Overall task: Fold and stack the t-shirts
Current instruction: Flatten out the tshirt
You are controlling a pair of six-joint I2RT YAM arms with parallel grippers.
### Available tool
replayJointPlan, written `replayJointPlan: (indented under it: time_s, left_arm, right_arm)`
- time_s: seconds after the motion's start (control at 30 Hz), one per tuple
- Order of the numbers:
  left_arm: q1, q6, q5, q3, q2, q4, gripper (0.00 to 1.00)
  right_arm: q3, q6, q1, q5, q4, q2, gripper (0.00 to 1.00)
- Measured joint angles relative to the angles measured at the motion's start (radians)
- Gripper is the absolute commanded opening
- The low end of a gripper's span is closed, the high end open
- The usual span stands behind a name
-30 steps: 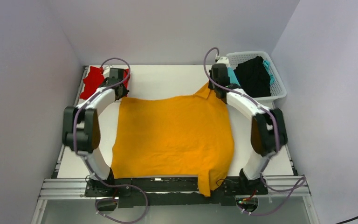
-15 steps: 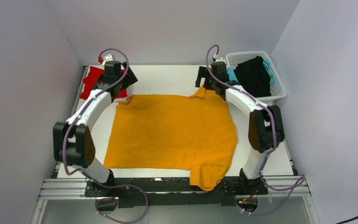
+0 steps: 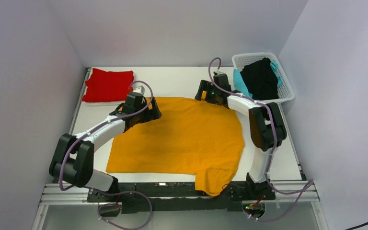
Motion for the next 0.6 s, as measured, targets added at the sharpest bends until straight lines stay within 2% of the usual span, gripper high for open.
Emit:
replayJointPlan:
  time_s: [0.2,0.4,0.6]
  left_arm:
    - [-0.003,-0.008,0.016,-0.085,0.044,0.059,1.0]
    - [-0.002,-0.019,0.012,-0.146,0.08,0.105,0.99]
    - [-0.002,-0.023,0.0,-0.181,0.081,0.17,0.99]
  right_arm:
    - [0.059,0.018,0.0,-0.004,0.007,0.149,1.0]
    - [0.122,0.021,0.0,0.008,0.07,0.202,1.0]
    - [0.26,0.013,0.0,0.008,0.1,0.32,1.0]
